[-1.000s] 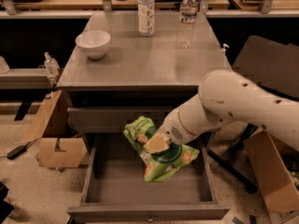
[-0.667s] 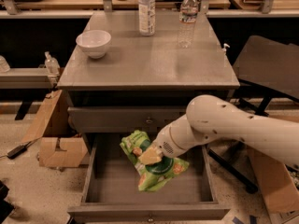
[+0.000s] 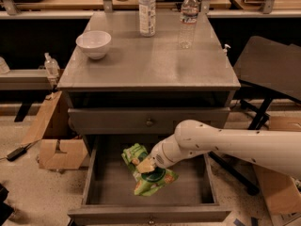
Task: Place green rice chip bag into middle drawer
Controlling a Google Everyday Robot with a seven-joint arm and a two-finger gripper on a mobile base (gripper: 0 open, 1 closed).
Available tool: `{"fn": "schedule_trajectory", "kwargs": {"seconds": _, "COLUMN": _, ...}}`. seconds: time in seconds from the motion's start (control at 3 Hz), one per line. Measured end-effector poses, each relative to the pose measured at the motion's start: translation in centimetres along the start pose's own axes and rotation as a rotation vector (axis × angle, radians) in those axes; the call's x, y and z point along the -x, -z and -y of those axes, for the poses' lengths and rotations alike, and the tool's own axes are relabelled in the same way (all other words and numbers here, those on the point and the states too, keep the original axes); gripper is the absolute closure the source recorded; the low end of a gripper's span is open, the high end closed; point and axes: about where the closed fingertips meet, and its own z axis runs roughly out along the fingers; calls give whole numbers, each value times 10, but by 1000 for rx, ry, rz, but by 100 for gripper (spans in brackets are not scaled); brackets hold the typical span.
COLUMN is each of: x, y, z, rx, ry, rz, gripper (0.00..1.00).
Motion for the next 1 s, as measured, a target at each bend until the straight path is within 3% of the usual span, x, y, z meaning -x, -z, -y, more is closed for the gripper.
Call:
{"fn": "schedule_trajectory", "kwargs": {"seconds": 0.33, "x": -17, "y": -28, "z": 23, "rx": 3, "ry": -71, "rz": 1, "gripper": 100}}
{"fn": "schedule_trajectory", "kwargs": {"seconds": 0.67, "x": -29, "y": -47, "z": 29, "rx": 30, "ry": -170, "rz": 7, "gripper": 100}}
{"fn": "schedule_trajectory", "kwargs": {"seconds": 1.0, "x": -30, "y": -48, "z": 28, "rx": 32, "ry": -165, "rz": 4, "gripper": 81}}
